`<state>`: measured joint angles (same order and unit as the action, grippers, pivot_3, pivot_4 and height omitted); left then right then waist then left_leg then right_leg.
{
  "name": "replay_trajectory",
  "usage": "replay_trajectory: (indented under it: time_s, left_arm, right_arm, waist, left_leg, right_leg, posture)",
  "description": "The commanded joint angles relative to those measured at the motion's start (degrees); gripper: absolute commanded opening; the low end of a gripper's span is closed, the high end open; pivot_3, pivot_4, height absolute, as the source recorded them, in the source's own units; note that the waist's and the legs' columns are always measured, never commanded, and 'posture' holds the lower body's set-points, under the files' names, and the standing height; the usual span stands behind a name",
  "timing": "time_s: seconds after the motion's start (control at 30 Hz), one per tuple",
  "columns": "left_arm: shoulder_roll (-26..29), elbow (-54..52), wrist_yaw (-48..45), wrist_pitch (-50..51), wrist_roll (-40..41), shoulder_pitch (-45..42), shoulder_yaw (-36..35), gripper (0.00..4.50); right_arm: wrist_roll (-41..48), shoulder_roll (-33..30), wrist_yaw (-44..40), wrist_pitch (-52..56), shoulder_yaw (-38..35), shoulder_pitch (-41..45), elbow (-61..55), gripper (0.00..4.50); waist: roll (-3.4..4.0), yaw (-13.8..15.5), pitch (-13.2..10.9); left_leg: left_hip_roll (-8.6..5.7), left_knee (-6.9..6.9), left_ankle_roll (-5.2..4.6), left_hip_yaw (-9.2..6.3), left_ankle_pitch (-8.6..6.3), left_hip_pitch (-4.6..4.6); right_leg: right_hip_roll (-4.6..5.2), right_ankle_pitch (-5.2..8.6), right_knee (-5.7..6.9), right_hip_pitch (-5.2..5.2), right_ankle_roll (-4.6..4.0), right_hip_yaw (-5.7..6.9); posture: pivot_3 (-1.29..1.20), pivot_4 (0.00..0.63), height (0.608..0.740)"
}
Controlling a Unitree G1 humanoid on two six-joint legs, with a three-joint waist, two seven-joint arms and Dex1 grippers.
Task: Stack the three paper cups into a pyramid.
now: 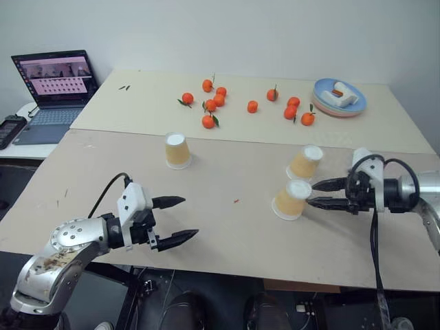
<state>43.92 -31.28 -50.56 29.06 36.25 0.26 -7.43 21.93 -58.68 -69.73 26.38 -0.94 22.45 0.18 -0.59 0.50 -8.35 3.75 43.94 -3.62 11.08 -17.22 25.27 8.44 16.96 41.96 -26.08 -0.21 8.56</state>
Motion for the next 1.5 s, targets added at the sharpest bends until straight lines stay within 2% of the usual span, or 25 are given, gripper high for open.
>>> replay_trajectory:
  time_s: [0.03,0.17,0.27,0.37,0.4,0.67,0.8,1.23,1.5]
  left_arm:
    - [-0.23,-3.0,1.31,0.65,1.64,0.25,-1.84,4.5]
    - [0.23,-4.0,1.8,1.15,1.77,1.32,-2.31,4.5]
    - [0.23,-3.98,2.0,1.15,1.85,1.45,-2.33,4.5]
    - [0.28,-3.91,2.02,1.06,1.89,1.66,-2.3,4.5]
    - [0.3,-3.89,2.03,1.0,1.83,1.76,-2.2,4.5]
    - [0.13,-3.65,2.08,0.81,1.82,1.65,-1.93,4.5]
    - [0.03,-3.54,2.38,0.86,1.76,1.31,-1.9,4.5]
    - [-0.3,-3.52,3.39,0.72,1.37,1.39,-2.01,4.5]
    - [-0.24,-4.24,4.32,0.66,1.34,2.54,-2.49,4.5]
  right_arm:
    - [-1.66,0.53,-0.26,-3.15,-0.32,2.17,1.24,2.56]
    - [-0.08,0.93,-0.98,-1.8,-1.71,4.07,0.74,2.56]
    - [1.41,0.77,-1.72,0.47,-1.97,4.33,-0.15,3.26]
    - [1.85,0.35,-2.66,1.34,-1.74,3.51,-1.2,4.31]
    - [1.59,0.08,-2.94,1.06,-1.62,3.01,-1.21,4.45]
    - [0.2,-0.98,-4.55,0.69,-0.83,0.56,-0.1,4.45]
    - [-1.81,1.5,-3.46,-0.94,1.74,1.6,-0.49,4.45]
    - [-4.96,10.12,-2.62,-2.45,6.23,12.16,4.83,4.45]
    - [-5.58,10.77,-3.51,-2.55,6.58,13.11,5.94,4.45]
  waist:
    - [0.0,-0.07,0.0]
    - [0.0,-0.26,0.0]
    - [0.0,-0.41,0.0]
    - [0.0,-0.42,0.0]
    - [0.0,-0.39,0.0]
    - [0.0,-0.39,0.0]
    - [0.0,-0.53,0.0]
    - [0.0,-1.15,0.0]
    - [0.0,-1.12,0.0]
  left_leg:
    - [0.01,0.01,0.0,0.0,0.0,0.0]
    - [0.03,0.04,0.0,0.0,0.0,-0.03]
    - [0.04,0.04,0.0,0.0,0.0,-0.03]
    - [0.03,0.03,0.0,-0.01,0.0,-0.03]
    - [0.02,0.03,0.0,-0.01,0.0,-0.03]
    - [0.03,0.04,0.0,-0.01,0.0,-0.03]
    - [0.03,0.04,0.0,0.0,0.0,-0.03]
    - [0.02,0.05,0.0,0.0,0.0,-0.03]
    - [0.0,0.04,0.0,0.0,0.0,-0.03]
  right_leg:
    - [0.0,0.0,0.01,0.0,0.0,0.0]
    - [0.0,0.0,0.06,0.0,0.0,-0.04]
    - [-0.01,0.0,0.06,0.0,0.0,-0.03]
    - [-0.01,0.0,0.05,0.01,0.0,-0.02]
    - [0.0,0.0,0.05,0.01,0.0,-0.03]
    - [-0.01,-0.01,0.06,0.02,-0.01,-0.02]
    - [-0.01,-0.01,0.06,0.02,-0.01,-0.02]
    - [-0.01,-0.01,0.07,0.02,-0.01,-0.01]
    - [-0.01,-0.01,0.07,0.02,-0.01,0.0]
  posture:
    - [0.0,0.15,0.68]
    - [0.0,0.15,0.68]
    - [0.0,0.15,0.68]
    - [0.0,0.15,0.68]
    - [0.0,0.15,0.68]
    - [0.0,0.15,0.68]
    - [0.0,0.15,0.68]
    - [0.0,0.15,0.68]
    - [0.0,0.15,0.68]
